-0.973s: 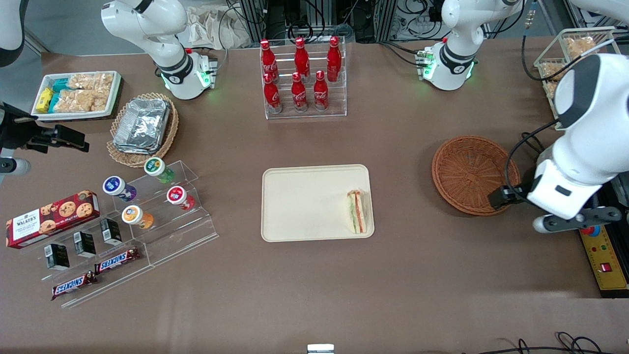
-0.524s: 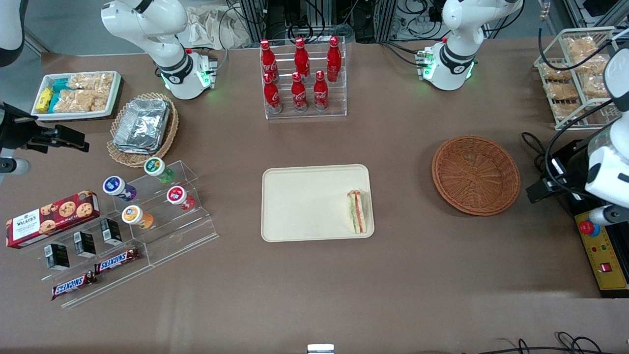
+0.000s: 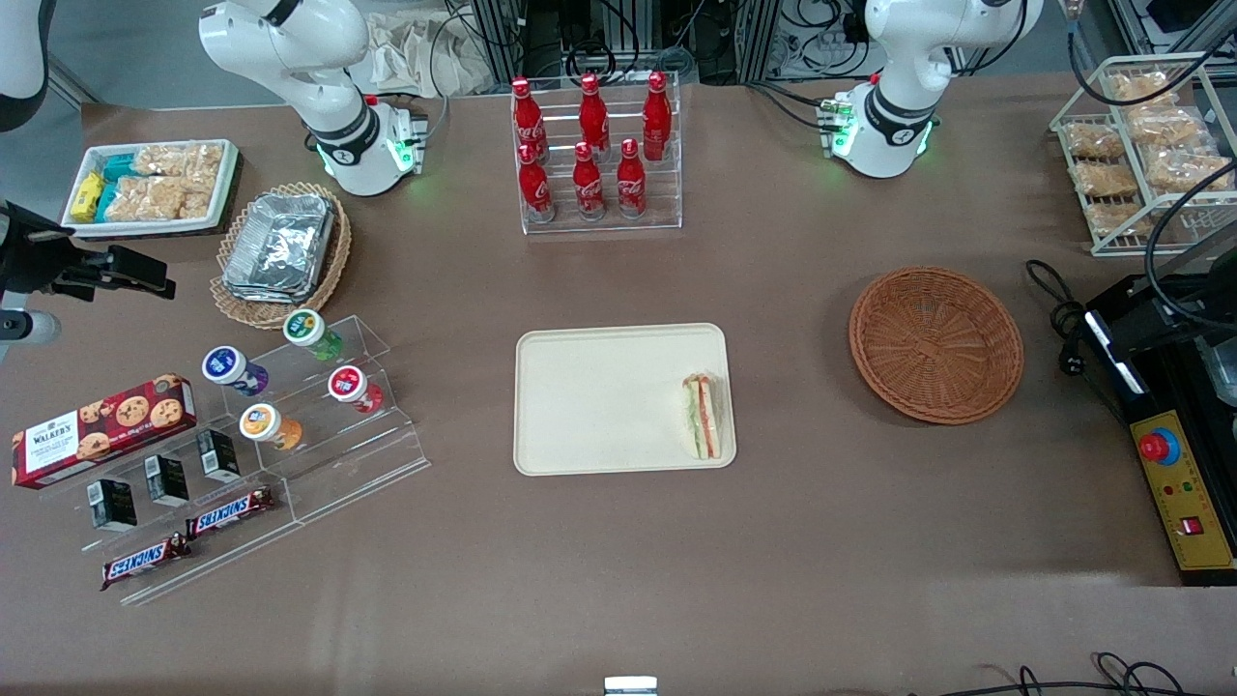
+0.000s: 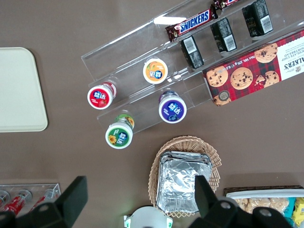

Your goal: Place sandwich from basket to tray

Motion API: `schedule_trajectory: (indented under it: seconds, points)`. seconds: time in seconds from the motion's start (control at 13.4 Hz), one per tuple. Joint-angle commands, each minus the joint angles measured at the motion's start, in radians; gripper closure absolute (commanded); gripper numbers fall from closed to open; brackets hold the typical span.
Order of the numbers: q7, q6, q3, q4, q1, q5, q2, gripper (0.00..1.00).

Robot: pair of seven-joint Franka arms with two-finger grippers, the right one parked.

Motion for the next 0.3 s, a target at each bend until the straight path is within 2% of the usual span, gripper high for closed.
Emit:
schedule_trajectory:
  seconds: [0.0,0.22]
  points:
    - [0.072,-0.019,0.017,0.007,-0.017,-0.029,-0.010,0.01]
    - [0.132,-0.019,0.017,0.008,-0.017,-0.038,-0.003,0.01]
